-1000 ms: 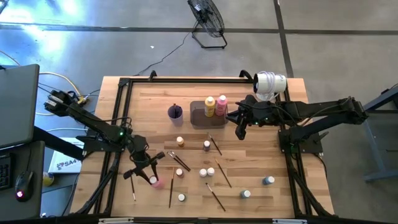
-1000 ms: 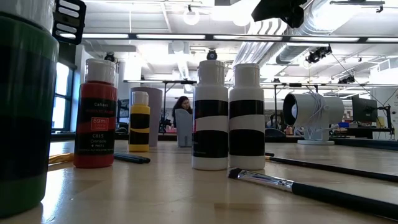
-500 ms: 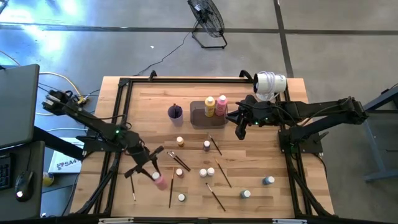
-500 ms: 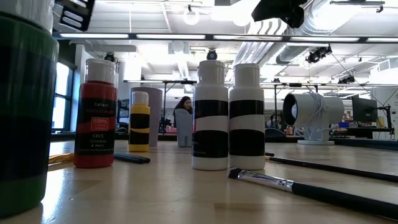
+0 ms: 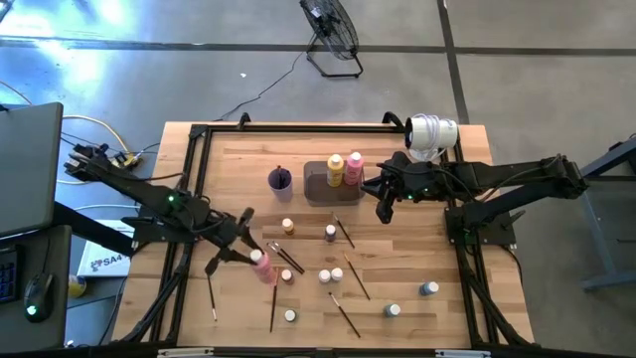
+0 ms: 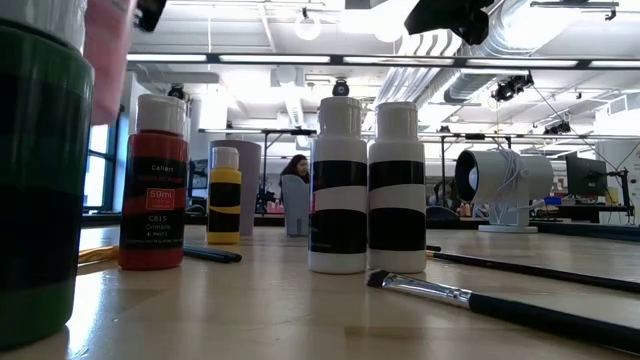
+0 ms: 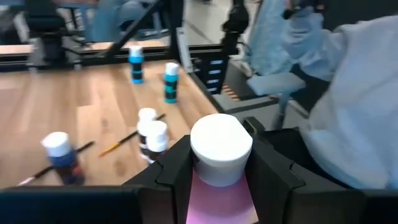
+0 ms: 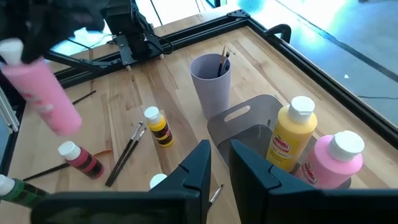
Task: Pick & Place Paint Supplies
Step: Put the big pink paint bottle into the gray bin
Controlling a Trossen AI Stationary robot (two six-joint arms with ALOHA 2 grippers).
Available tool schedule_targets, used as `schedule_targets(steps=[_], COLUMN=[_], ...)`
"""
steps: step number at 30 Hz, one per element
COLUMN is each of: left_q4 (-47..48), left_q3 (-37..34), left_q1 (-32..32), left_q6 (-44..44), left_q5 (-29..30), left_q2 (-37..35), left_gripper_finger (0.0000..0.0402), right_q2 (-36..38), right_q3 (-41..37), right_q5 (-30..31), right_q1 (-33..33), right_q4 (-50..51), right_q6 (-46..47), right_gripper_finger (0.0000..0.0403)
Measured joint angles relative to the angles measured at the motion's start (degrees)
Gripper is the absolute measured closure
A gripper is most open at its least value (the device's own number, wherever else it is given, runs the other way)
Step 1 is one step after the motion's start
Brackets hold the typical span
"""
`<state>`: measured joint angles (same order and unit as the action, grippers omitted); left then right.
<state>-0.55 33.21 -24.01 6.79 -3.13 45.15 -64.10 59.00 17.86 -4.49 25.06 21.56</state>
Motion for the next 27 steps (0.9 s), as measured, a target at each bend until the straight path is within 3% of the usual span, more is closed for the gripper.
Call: schedule_targets(steps=[7, 16, 18, 27], left_q4=[11.4, 6.7, 4.3, 3.6], left_q3=[9.8, 11.4, 11.5, 14.4], left_q1=[0.0, 0.2, 1.5, 14.0], left_q6=[-1.1, -3.8, -4.0, -3.5], left_q5=[19.1, 41.2, 40.5, 27.2], left_q2=[1.7, 5.5, 6.2, 10.5], left_gripper_finger=[0.028, 0.028, 0.028, 0.028], right_q2=[0.4, 1.4, 2.0, 4.4], right_q3=[0.0, 0.0, 0.0, 0.0], right_q5=[-3.0, -14.1, -14.9, -16.0], right_q1=[0.0, 0.0, 0.0, 0.0], right_q4=[0.0, 2.1, 3.1, 5.3], right_q6=[-6.7, -20.2, -21.0, -23.4], right_gripper_finger=[0.0355, 0.0355, 0.0355, 0.0355])
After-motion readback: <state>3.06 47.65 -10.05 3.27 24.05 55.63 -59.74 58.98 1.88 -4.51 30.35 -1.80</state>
